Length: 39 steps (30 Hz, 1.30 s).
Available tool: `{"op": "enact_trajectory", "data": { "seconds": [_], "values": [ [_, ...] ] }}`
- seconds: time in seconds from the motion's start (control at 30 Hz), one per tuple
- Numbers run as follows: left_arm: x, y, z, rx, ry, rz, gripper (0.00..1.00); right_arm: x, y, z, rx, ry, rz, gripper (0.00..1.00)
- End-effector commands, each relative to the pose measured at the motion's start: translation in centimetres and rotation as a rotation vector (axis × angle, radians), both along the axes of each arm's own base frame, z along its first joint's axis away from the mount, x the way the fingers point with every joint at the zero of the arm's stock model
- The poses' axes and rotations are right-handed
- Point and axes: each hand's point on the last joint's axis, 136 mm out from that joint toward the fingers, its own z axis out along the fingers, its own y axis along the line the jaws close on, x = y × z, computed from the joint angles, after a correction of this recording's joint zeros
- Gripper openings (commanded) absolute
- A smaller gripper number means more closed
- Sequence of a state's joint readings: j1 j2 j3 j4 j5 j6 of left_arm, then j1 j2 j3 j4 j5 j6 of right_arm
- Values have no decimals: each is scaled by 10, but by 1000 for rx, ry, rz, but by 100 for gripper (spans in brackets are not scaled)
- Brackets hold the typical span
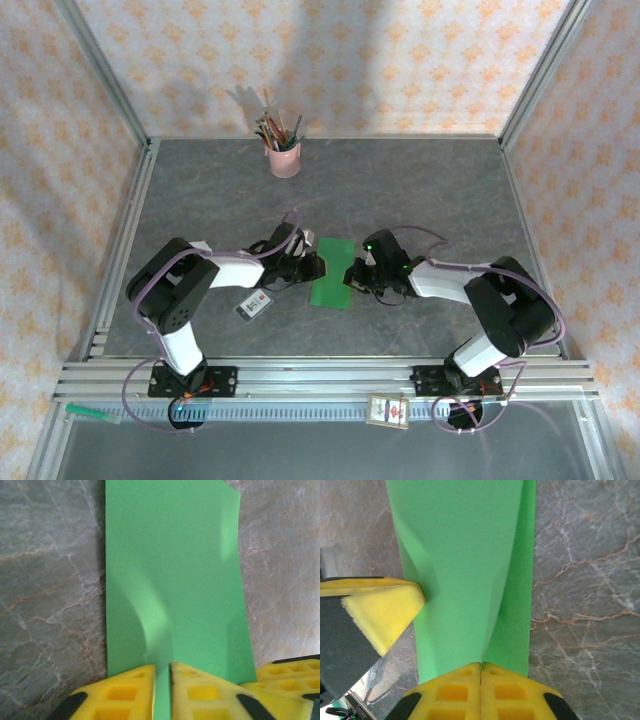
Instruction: Fold a paper plane with a square sheet of paper (pick it up from the middle)
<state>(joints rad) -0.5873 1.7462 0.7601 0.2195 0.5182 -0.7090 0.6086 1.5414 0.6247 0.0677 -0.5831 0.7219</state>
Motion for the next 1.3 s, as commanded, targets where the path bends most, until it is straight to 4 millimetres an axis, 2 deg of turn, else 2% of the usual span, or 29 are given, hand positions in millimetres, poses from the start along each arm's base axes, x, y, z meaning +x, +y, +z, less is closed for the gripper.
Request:
{"op": "enact_trajectory", "data": {
  "seconds": [0.0, 0.1, 0.2, 0.33, 0.5, 0.6, 0.7, 0.8, 1.03, 1.27],
  "values": [
    [5, 0, 29, -3, -94, -13, 26, 2, 2, 8, 30, 40, -28, 4],
    [-2, 1, 54, -29, -202, -27, 30, -1, 4, 12, 54, 74, -40, 4],
    [-22, -2, 75, -61, -330, -67, 33, -1, 5, 15, 68, 102, -47, 3],
    [-53, -6, 86, -41, -494, -135, 38, 1, 5, 20, 88, 126, -62, 3],
    [-81, -10, 80, 78, -657, -218, 45, 1, 9, 22, 126, 159, -68, 3],
    [-88, -16, 74, 144, -715, -259, 51, 1, 11, 22, 135, 165, -67, 3],
    [-91, -23, 66, 239, -758, -299, 61, 1, 12, 22, 137, 167, -67, 3],
    [-93, -32, 58, 319, -791, -338, 65, 2, 11, 23, 139, 166, -70, 3],
    [-85, -43, 53, 426, -842, -364, 63, 1, 11, 22, 140, 171, -72, 3],
    [-85, -54, 45, 443, -848, -409, 54, 2, 11, 22, 142, 171, -73, 2]
  ]
}}
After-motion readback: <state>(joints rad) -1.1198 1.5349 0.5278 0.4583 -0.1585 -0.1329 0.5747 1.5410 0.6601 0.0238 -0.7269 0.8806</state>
